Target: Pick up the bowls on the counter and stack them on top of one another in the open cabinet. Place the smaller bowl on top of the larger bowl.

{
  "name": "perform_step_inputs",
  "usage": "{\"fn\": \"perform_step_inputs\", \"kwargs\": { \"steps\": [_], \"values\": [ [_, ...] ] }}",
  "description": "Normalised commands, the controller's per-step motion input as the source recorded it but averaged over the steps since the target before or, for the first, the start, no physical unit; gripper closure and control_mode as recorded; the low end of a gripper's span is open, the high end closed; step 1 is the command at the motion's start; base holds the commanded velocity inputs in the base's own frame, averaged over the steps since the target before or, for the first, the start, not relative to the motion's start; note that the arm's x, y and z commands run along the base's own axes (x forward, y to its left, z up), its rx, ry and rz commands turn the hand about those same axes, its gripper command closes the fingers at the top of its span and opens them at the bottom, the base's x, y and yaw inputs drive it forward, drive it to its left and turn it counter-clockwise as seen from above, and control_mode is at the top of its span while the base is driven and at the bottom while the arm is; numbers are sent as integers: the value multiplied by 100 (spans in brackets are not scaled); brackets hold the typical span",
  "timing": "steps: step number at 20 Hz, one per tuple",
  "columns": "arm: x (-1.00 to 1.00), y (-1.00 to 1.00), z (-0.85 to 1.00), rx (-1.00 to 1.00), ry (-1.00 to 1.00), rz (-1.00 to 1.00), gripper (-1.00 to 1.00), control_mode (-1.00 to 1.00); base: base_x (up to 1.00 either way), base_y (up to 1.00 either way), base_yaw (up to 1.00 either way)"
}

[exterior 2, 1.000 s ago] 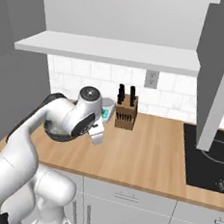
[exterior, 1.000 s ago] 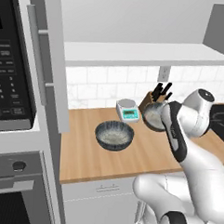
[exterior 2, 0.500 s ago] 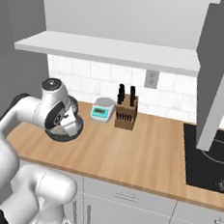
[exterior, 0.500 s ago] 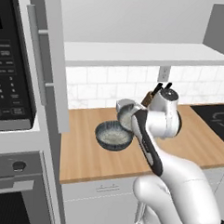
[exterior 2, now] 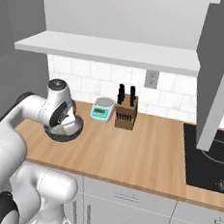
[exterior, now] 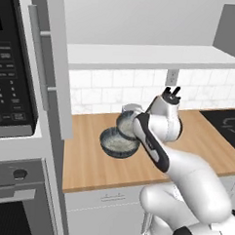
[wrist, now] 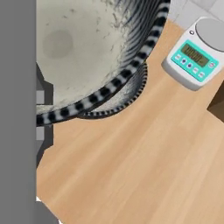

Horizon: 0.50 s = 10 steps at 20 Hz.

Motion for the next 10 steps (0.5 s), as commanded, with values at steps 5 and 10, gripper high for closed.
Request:
{"fn": "perform_step_inputs", "kwargs": {
  "steps": [5, 10],
  "values": [
    [12, 17, 0, 6, 18, 14, 100, -100, 0, 0, 0],
    [5, 31, -10, -3, 0, 3, 100, -100, 0, 0, 0]
  ]
}}
